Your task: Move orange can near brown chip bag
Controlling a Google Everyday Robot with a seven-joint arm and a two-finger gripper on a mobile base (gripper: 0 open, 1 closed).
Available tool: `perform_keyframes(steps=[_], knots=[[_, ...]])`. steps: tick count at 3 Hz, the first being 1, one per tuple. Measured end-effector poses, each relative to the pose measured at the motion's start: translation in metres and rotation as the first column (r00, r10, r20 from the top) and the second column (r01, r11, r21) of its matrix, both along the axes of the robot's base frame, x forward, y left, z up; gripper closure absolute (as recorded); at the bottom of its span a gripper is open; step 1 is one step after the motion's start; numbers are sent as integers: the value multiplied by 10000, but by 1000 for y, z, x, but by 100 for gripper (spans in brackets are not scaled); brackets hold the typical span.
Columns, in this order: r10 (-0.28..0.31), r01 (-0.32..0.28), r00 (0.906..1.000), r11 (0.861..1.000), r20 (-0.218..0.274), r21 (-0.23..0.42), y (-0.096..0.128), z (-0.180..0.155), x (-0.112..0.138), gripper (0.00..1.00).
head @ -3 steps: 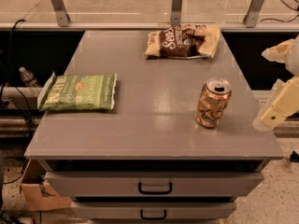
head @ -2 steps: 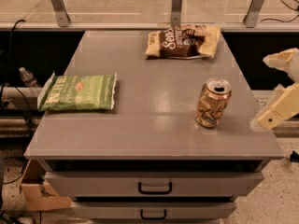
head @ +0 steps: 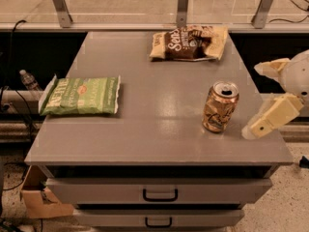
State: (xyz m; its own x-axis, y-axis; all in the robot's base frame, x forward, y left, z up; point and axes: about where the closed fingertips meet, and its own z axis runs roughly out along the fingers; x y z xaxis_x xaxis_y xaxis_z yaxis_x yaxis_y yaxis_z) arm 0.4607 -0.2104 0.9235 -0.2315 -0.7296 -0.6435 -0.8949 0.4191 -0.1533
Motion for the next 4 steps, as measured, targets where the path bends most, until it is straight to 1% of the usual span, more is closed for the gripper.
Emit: perform_keyframes(steps=[1, 3, 4], knots=[[330, -332, 9994, 9993, 88, 196, 18, -9, 0, 0], [259, -266, 9995, 9988, 169, 413, 39, -26, 4, 0], [338, -345, 9993, 9983, 146, 480, 46, -32, 10, 18]])
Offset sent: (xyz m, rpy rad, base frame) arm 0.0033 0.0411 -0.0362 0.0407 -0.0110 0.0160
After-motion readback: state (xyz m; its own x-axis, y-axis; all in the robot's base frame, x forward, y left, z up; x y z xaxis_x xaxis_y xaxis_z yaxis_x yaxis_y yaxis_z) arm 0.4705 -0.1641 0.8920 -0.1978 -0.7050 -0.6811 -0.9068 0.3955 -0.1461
